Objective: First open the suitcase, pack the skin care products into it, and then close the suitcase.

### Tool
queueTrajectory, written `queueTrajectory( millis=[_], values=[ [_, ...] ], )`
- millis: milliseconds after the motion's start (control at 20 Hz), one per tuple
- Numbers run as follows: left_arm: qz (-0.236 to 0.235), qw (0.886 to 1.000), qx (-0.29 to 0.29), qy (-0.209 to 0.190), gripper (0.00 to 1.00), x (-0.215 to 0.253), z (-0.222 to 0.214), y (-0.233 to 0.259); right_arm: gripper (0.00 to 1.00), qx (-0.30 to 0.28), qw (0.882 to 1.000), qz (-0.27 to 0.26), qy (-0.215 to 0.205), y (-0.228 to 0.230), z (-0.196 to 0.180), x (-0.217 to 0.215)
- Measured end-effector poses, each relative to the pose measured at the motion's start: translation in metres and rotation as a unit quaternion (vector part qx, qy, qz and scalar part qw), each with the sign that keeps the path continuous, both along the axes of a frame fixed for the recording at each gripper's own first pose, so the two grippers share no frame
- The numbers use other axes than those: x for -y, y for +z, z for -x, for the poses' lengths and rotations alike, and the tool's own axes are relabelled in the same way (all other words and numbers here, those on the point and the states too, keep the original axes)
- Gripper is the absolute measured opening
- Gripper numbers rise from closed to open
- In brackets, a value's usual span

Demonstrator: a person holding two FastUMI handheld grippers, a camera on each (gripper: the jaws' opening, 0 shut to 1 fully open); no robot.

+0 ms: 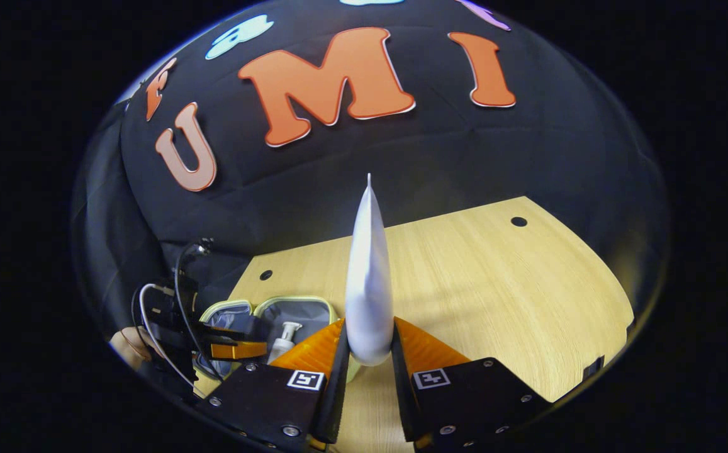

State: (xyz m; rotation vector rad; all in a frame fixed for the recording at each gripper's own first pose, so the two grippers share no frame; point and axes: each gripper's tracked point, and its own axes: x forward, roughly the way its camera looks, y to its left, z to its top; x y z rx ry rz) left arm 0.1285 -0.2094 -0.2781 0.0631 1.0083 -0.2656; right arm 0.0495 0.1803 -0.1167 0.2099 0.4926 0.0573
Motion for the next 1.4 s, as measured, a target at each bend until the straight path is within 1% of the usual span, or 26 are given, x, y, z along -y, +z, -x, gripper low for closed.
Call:
queueTrajectory(
  millis=[100, 250, 350, 400, 550, 600, 700, 850, 950, 1150, 1250, 1400],
  values=[
    [-0.002, 0.998, 0.06, 0.006, 0.99, -0.009, -0.008, 0.029, 0.37, -0.005, 1.0, 0.006, 0.022, 0.003, -0.002, -0.02],
    [-0.011, 0.989, 0.144, 0.016, 0.99, -0.031, -0.014, 0.08, 0.37, -0.021, 0.998, 0.019, 0.055, -0.001, -0.005, -0.052],
    [-0.013, 0.982, 0.185, 0.027, 0.99, -0.049, -0.011, 0.112, 0.37, -0.046, 0.996, 0.019, 0.075, -0.01, -0.006, -0.076],
    [-0.013, 0.98, 0.197, 0.04, 0.99, -0.06, -0.006, 0.122, 0.37, -0.066, 0.994, 0.019, 0.087, -0.018, -0.004, -0.087],
    [0.011, 0.971, 0.225, 0.073, 0.98, -0.088, 0.007, 0.152, 0.37, -0.136, 0.983, 0.015, 0.12, -0.049, 0.002, -0.118],
    [0.013, 0.968, 0.238, 0.083, 0.98, -0.1, 0.01, 0.159, 0.38, -0.163, 0.978, 0.016, 0.13, -0.061, 0.006, -0.127],
    [0.0, 0.96, 0.262, 0.097, 0.98, -0.128, 0.014, 0.166, 0.38, -0.206, 0.969, 0.025, 0.137, -0.084, 0.01, -0.137],
    [-0.018, 0.954, 0.276, 0.114, 0.98, -0.167, 0.023, 0.165, 0.38, -0.26, 0.955, 0.027, 0.138, -0.115, 0.014, -0.152],
    [-0.022, 0.954, 0.271, 0.123, 0.98, -0.187, 0.031, 0.161, 0.38, -0.293, 0.946, 0.023, 0.135, -0.134, 0.012, -0.161],
    [-0.031, 0.955, 0.26, 0.142, 0.98, -0.218, 0.037, 0.148, 0.38, -0.343, 0.931, 0.041, 0.122, -0.169, 0.003, -0.162],
    [-0.033, 0.953, 0.257, 0.153, 0.98, -0.231, 0.039, 0.145, 0.38, -0.36, 0.925, 0.044, 0.111, -0.182, -0.003, -0.161],
    [-0.035, 0.954, 0.247, 0.165, 0.98, -0.246, 0.044, 0.135, 0.38, -0.37, 0.923, 0.048, 0.095, -0.193, -0.009, -0.159]
  ],
)
